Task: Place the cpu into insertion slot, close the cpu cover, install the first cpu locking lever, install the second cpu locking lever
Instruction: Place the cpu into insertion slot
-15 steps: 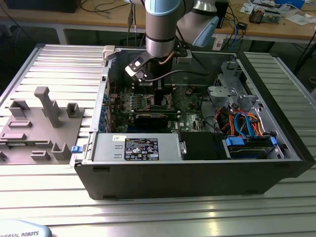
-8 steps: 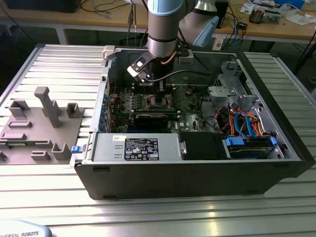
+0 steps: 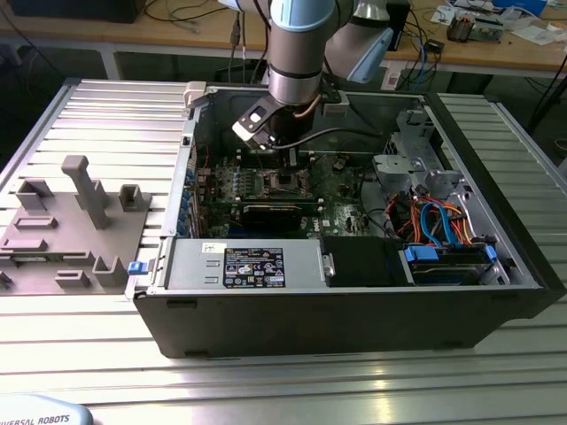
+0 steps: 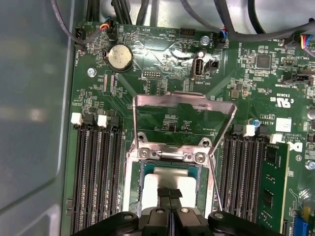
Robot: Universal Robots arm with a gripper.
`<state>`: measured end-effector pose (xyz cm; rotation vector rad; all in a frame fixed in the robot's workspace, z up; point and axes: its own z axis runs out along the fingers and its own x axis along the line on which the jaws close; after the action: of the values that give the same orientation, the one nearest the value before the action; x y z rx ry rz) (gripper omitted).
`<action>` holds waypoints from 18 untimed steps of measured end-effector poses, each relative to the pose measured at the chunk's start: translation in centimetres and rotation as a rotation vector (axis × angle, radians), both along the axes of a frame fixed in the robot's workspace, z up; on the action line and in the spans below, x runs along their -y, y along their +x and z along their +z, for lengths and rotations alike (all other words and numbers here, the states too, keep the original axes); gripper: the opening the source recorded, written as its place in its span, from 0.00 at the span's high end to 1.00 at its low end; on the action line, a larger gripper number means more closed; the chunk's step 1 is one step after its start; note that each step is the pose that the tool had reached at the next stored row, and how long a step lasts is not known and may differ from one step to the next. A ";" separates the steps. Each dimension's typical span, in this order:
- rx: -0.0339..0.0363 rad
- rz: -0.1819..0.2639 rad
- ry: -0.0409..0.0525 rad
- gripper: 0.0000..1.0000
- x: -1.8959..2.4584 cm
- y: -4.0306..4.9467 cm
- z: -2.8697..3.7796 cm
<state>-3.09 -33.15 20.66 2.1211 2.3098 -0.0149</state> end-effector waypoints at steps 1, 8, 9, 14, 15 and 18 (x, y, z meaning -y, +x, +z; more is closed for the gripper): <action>-0.0014 0.001 -0.0002 0.89 0.00 0.03 -0.04; -0.0042 0.002 0.0015 0.89 -0.01 0.08 0.04; -0.0047 0.002 0.0005 0.89 0.01 0.08 0.36; -0.0048 0.002 0.0029 0.89 0.04 0.19 1.82; -0.0049 0.002 0.0033 0.89 0.04 0.19 2.13; -0.0049 0.002 0.0042 0.89 0.04 0.20 3.28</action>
<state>-2.90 -33.19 23.94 2.1226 2.3172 -0.0152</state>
